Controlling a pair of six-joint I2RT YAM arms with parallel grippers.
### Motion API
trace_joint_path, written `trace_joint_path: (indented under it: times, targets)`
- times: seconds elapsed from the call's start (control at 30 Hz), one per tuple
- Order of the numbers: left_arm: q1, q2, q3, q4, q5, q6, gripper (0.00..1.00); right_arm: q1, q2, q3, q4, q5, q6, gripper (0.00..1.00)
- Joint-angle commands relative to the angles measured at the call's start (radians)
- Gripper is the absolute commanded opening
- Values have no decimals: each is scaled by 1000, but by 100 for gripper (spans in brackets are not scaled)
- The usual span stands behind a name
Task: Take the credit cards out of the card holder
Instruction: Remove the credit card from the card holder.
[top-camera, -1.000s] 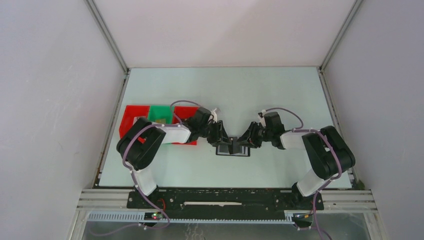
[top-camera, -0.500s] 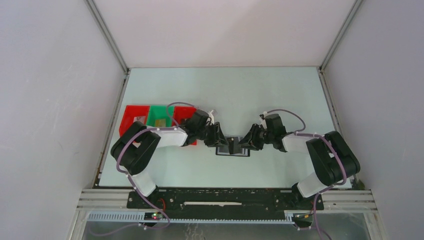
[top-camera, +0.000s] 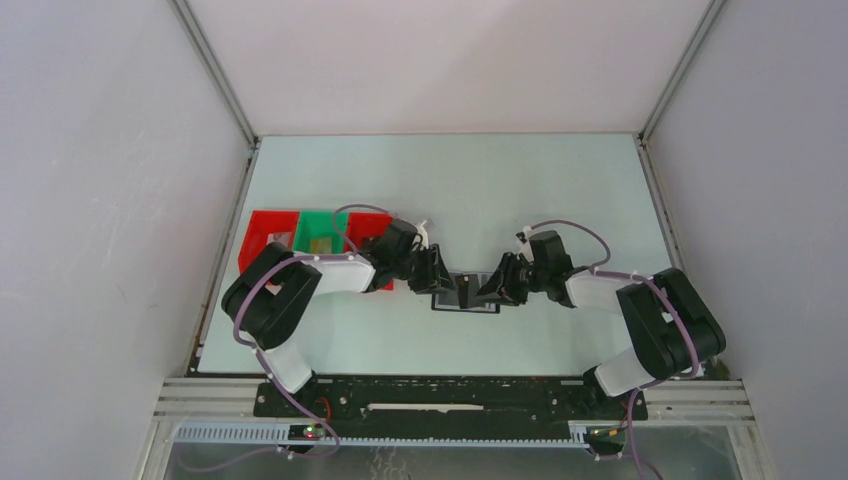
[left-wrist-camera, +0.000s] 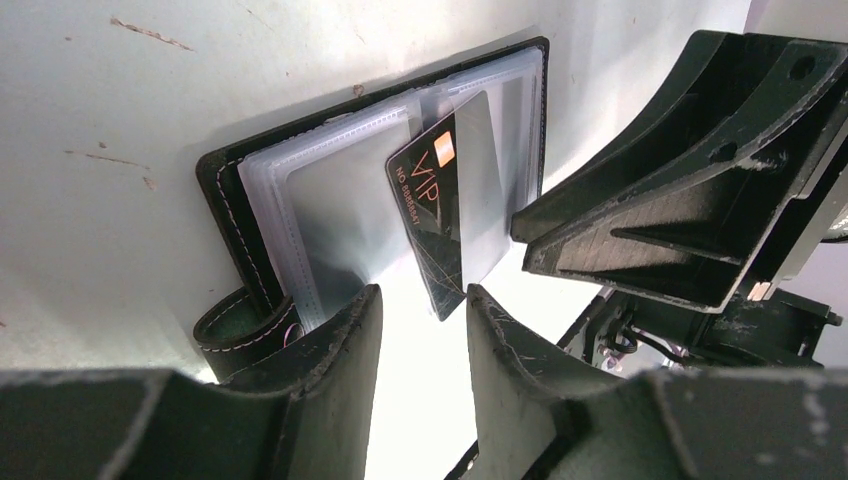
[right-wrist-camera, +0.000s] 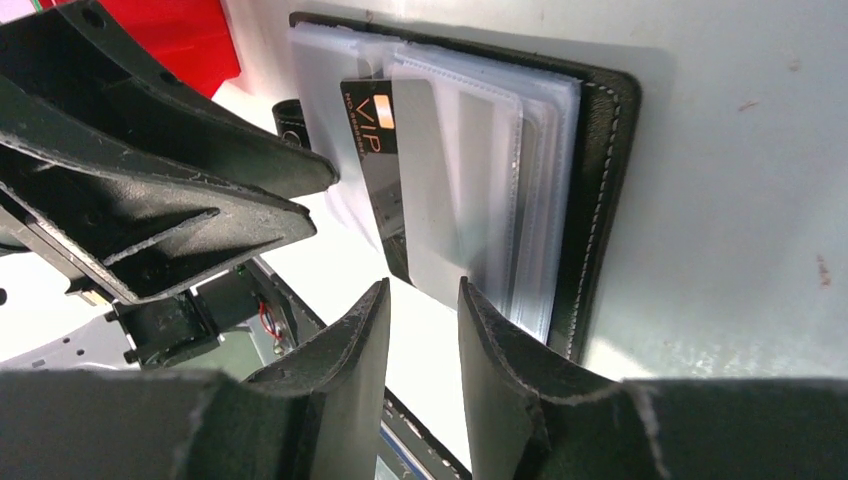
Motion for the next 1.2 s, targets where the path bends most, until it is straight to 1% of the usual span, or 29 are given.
trace_joint_path:
  times: [0.0, 0.4, 0.57, 0.67, 0.83, 1.17]
  targets:
    - [-3, 28, -14, -45, -19, 13, 43, 22, 15, 1, 13, -33, -31, 40]
    - [-5, 30, -26, -42, -14, 11, 43, 43, 67, 1, 96, -43, 31, 40]
    - [-5, 24, -25, -41, -14, 11, 43, 37, -20, 0, 9, 51, 0, 40]
    - [-6, 30, -23, -42, -12, 12, 43, 22, -45, 1, -31, 85, -17, 40]
    - [-6, 34, -20, -40, -10, 13, 43, 30, -23, 1, -41, 95, -31, 40]
    - [-5, 35, -26, -39, -14, 15, 43, 77, 33, 14, 10, 71, 3, 40]
